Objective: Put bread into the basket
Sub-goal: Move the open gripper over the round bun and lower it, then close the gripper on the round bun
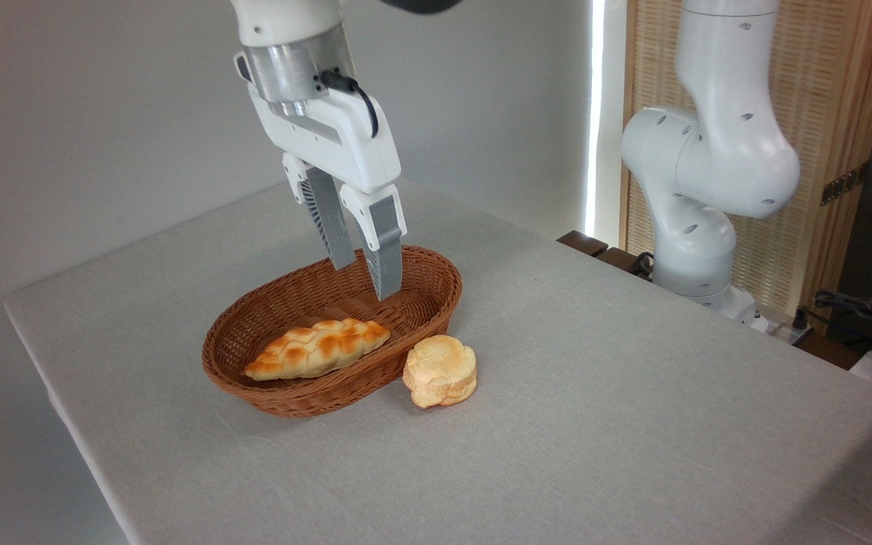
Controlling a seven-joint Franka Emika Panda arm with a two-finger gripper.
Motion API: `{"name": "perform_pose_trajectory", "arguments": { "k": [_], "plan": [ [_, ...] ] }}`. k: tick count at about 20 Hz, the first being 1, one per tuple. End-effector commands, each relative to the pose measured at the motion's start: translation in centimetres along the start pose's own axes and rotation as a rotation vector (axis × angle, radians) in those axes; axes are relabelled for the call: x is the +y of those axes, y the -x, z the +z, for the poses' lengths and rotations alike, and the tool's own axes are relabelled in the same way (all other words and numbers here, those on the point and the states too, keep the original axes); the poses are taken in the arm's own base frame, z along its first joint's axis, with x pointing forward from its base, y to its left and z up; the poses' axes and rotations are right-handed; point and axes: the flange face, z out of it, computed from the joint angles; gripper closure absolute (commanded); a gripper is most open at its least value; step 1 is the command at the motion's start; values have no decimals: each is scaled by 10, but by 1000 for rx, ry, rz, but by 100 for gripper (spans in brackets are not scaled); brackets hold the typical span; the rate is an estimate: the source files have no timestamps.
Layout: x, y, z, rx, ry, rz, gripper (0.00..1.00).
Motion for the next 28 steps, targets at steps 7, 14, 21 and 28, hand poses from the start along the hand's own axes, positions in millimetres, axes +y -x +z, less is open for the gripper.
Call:
{"name": "perform_pose_trajectory", "arguments": {
  "k": [7,14,21,28],
  "plan": [
    [49,5,43,-31,-154,39,0],
    [46,17,53,-141,-171,513,0],
    [55,43,97,-218,-67,997,0],
    [48,51,144,-289,-130,1188,0]
  ]
}}
